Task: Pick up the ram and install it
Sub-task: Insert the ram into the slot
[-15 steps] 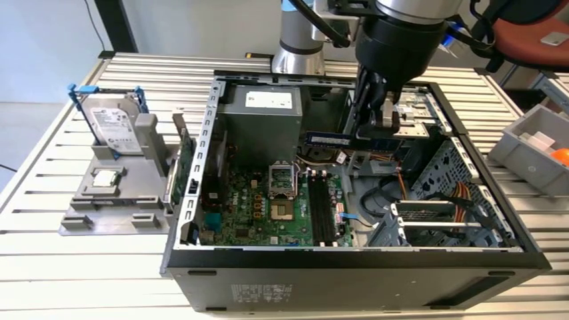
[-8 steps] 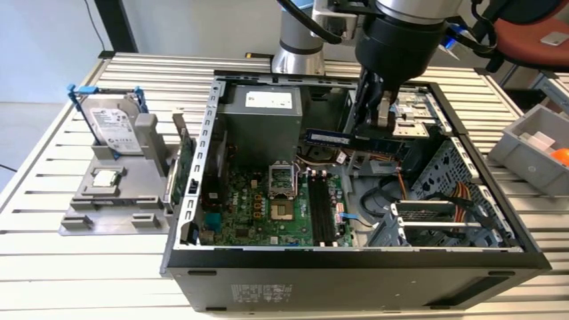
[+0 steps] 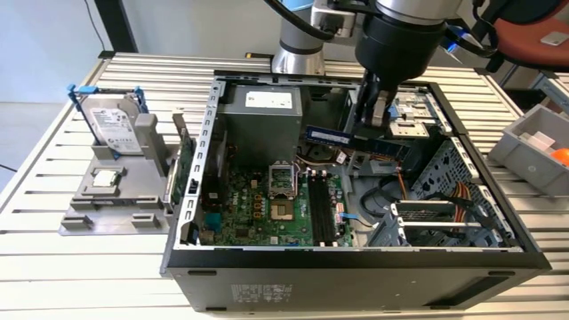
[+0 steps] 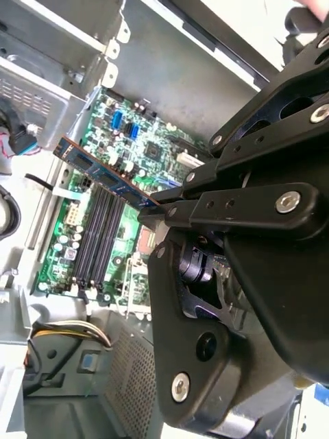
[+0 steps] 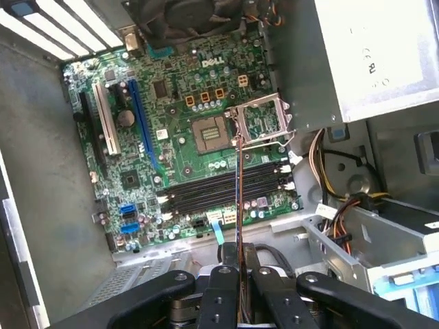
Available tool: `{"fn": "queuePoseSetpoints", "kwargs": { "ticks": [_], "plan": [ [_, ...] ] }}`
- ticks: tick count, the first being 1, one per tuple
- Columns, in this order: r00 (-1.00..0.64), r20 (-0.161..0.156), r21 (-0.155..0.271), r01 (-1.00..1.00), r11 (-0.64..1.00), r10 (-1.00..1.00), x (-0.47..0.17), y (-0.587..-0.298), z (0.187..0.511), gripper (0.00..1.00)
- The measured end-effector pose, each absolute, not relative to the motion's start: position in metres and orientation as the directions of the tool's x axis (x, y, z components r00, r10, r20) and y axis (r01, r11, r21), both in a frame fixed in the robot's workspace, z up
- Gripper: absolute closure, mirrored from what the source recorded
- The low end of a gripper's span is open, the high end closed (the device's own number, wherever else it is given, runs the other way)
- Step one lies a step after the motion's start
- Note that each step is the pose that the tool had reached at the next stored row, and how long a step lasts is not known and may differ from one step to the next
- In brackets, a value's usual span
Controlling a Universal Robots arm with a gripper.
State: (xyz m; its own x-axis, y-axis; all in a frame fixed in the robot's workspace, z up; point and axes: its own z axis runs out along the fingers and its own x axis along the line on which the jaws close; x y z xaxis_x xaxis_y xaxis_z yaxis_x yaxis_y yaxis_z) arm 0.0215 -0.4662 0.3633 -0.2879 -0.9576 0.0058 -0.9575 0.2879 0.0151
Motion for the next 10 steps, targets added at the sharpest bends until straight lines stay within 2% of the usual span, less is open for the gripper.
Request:
{"fn": "queuePoseSetpoints", "kwargs": {
  "ticks": [10],
  "plan": [
    [-0.381,0.006,0.015,-0.924,0.381,-0.925,0.0215,-0.4662,0.3632,1.00]
  ]
}}
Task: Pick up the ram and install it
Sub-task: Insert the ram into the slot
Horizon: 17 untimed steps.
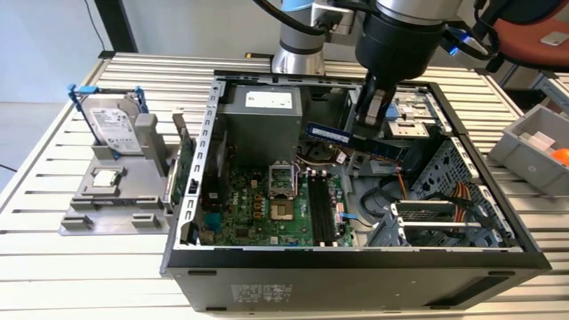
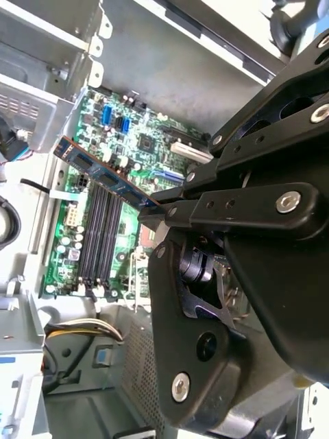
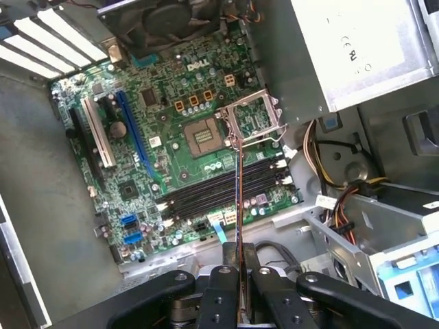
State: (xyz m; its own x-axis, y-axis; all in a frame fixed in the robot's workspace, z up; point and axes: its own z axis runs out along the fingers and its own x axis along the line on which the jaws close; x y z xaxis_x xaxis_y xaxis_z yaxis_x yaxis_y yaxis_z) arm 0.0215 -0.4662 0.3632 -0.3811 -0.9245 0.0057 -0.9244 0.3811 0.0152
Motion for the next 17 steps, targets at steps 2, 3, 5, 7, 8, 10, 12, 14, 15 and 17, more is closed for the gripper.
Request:
{"fn": "queuePoseSetpoints", "kwargs": {
  "ticks": [2,3,5,7,8,10,12,14,15,17],
  "plan": [
    [-0.397,0.006,0.015,-0.918,0.397,-0.918,0.0215,-0.4662,0.3633,1.00],
    [-0.405,0.006,0.015,-0.914,0.405,-0.914,0.0215,-0.4662,0.3633,1.00],
    [-0.413,0.006,0.015,-0.911,0.413,-0.911,0.0215,-0.4662,0.3633,1.00],
    [-0.413,0.006,0.015,-0.910,0.413,-0.911,0.0215,-0.4662,0.3633,1.00],
    [-0.413,0.006,0.015,-0.910,0.413,-0.911,0.0215,-0.4662,0.3633,1.00],
    [-0.417,0.006,0.015,-0.909,0.417,-0.909,0.0215,-0.4662,0.3633,1.00],
    [-0.442,0.006,0.015,-0.897,0.442,-0.897,0.0215,-0.4662,0.3633,1.00],
    [-0.469,0.006,0.015,-0.883,0.469,-0.883,0.0215,-0.4662,0.3633,1.00],
    [-0.484,0.006,0.015,-0.875,0.484,-0.875,0.0215,-0.4662,0.3632,1.00],
    [-0.504,0.006,0.015,-0.863,0.504,-0.864,0.0215,-0.4662,0.3633,1.00]
  ]
}}
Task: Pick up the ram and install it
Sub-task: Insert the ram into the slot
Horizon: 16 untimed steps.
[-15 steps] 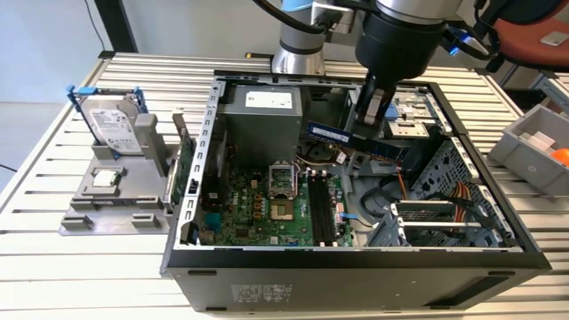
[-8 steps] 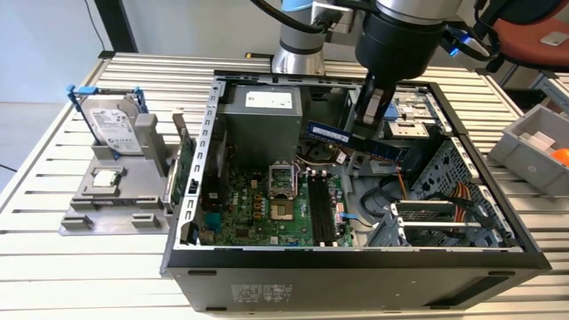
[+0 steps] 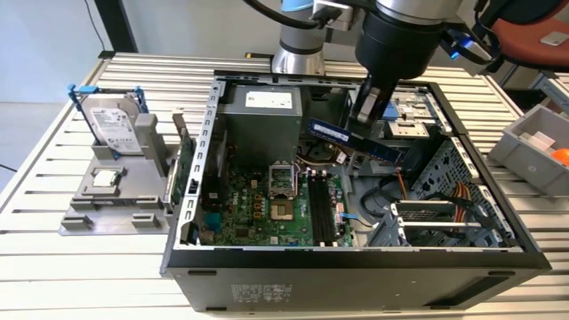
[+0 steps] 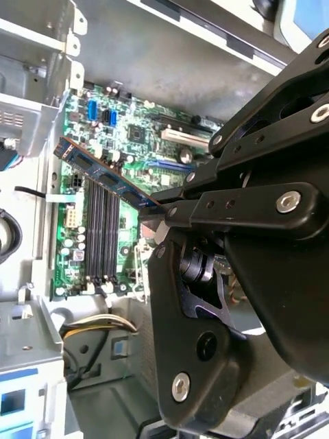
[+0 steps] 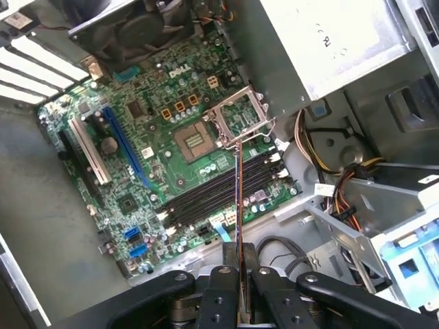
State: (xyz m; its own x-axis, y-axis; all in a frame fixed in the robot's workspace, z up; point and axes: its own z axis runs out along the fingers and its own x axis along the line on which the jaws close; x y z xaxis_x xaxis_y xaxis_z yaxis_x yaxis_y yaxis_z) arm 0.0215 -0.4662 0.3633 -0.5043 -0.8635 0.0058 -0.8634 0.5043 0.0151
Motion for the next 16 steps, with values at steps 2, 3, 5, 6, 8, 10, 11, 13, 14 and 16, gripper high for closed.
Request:
{"fn": "queuePoseSetpoints", "kwargs": {
  "ticks": [2,3,5,6,8,10,11,13,14,16],
  "plan": [
    [-0.521,0.006,0.015,-0.854,0.521,-0.854,0.0215,-0.4662,0.3633,1.00],
    [-0.529,0.006,0.015,-0.848,0.529,-0.849,0.0215,-0.4662,0.3633,1.00],
    [-0.543,0.006,0.015,-0.840,0.543,-0.840,0.0215,-0.4662,0.3633,1.00],
    [-0.551,0.006,0.015,-0.834,0.551,-0.835,0.0215,-0.4662,0.3633,1.00],
    [-0.568,0.006,0.015,-0.823,0.568,-0.823,0.0215,-0.4662,0.3633,1.00],
    [-0.591,0.006,0.015,-0.806,0.591,-0.807,0.0215,-0.4662,0.3633,1.00],
    [-0.603,0.006,0.015,-0.798,0.603,-0.798,0.0215,-0.4662,0.3633,1.00],
    [-0.627,0.006,0.015,-0.779,0.627,-0.779,0.0215,-0.4662,0.3632,1.00],
    [-0.639,0.006,0.015,-0.769,0.639,-0.769,0.0215,-0.4662,0.3632,1.00],
    [-0.662,0.006,0.015,-0.749,0.662,-0.750,0.0215,-0.4662,0.3632,1.00]
  ]
}}
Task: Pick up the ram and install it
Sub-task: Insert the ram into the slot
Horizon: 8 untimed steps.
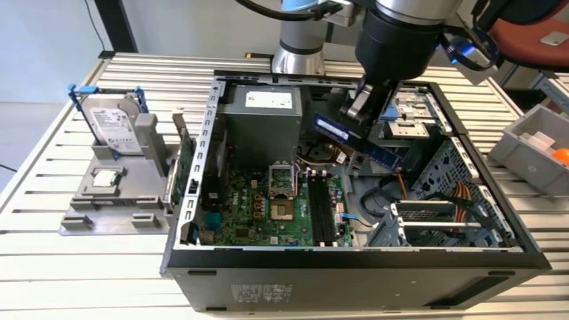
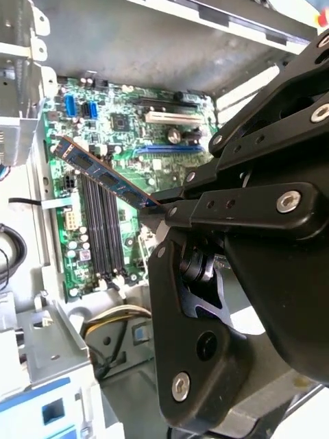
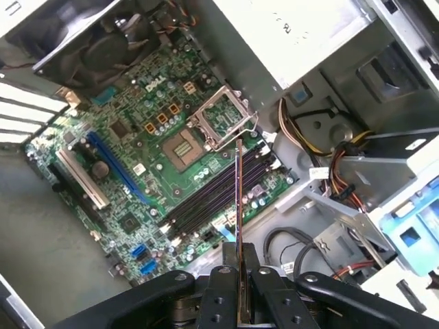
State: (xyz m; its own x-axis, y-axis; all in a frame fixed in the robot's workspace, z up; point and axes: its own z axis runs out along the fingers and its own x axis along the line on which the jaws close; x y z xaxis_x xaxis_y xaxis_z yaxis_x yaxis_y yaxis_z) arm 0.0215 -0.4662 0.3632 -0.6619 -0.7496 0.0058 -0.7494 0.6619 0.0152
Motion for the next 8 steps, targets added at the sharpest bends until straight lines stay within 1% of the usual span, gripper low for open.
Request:
{"fn": "queuePoseSetpoints", "kwargs": {
  "ticks": [8],
  "plan": [
    [-0.734,0.006,0.015,-0.678,0.734,-0.679,0.0215,-0.4664,0.3632,1.00]
  ]
}}
